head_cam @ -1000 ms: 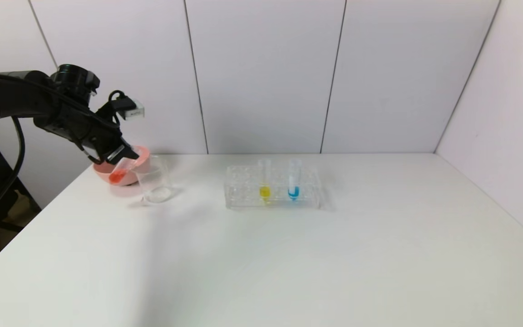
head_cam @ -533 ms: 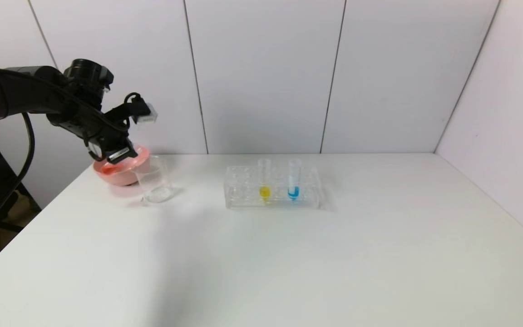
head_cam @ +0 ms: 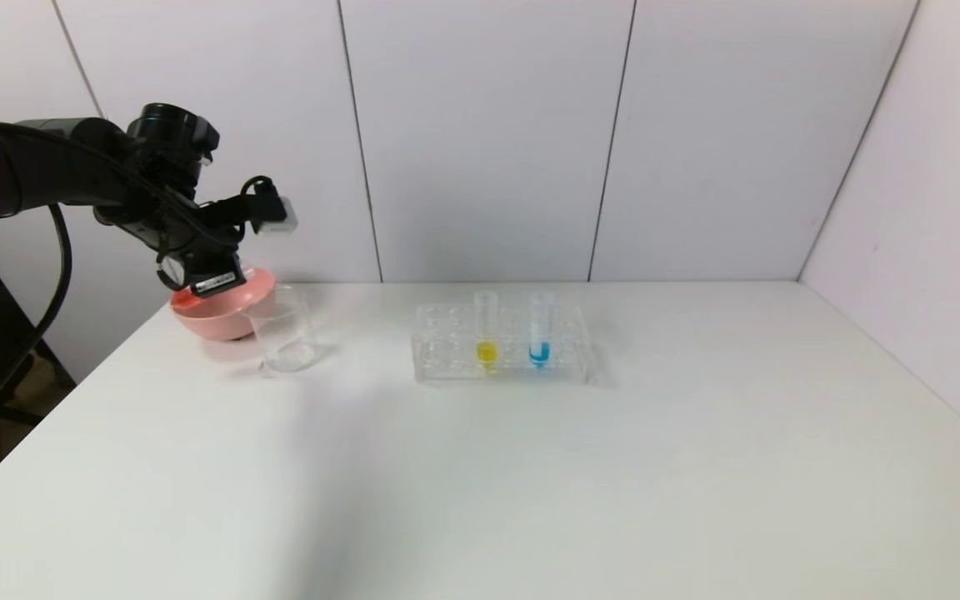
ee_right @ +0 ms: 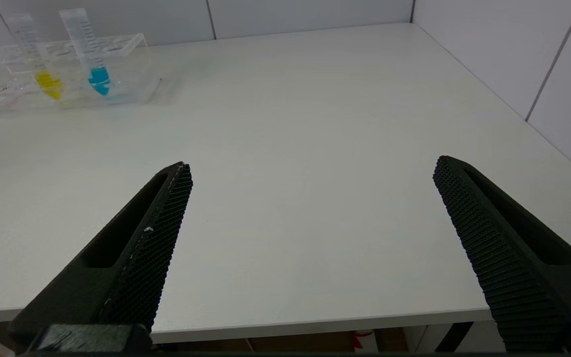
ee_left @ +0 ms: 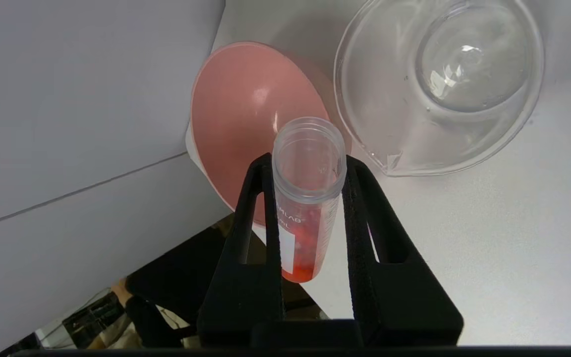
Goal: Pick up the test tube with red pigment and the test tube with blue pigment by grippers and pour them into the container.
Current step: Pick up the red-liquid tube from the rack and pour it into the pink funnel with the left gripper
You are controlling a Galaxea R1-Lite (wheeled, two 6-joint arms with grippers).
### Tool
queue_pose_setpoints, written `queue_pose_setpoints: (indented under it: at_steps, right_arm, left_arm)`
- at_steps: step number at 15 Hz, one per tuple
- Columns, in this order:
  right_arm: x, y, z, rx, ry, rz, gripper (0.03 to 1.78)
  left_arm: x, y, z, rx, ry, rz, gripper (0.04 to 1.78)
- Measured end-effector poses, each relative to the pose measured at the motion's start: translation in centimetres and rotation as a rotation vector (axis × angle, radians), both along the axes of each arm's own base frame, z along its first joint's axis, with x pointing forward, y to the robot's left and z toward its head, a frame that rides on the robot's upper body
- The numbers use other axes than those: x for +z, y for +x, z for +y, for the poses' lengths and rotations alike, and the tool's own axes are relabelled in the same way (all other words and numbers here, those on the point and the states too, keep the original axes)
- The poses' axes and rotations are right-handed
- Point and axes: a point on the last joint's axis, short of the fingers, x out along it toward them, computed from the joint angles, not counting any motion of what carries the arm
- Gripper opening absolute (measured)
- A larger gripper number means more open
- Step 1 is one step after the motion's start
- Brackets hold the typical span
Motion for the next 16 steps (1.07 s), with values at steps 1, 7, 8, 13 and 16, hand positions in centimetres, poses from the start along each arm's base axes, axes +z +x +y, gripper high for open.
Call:
queue_pose_setpoints:
  at_steps: [1, 7, 8, 13, 16]
  right_arm:
    - [0.0, 0.0, 0.0, 0.0, 0.0, 0.0, 1.77]
    - [0.0, 0.0, 0.0, 0.0, 0.0, 0.0, 1.77]
    - [0.0, 0.0, 0.0, 0.0, 0.0, 0.0, 1.77]
    - [0.0, 0.0, 0.0, 0.0, 0.0, 0.0, 1.77]
    - [0.0, 0.0, 0.0, 0.0, 0.0, 0.0, 1.77]
  left_arm:
    - [0.0, 0.0, -0.1, -0.015, 0.014, 0.002, 0.39]
    - [-0.5, 0.1, -1.2, -0.046, 0.079, 0.022, 0.39]
    - [-0.6, 0.2, -1.3, -0.045, 0.088, 0.026, 0.39]
    - [-1.2, 0.2, -2.6, -0.036, 0.17, 0.058, 0.39]
    - [-1.4, 0.3, -3.3, -0.008, 0.232, 0.064, 0.39]
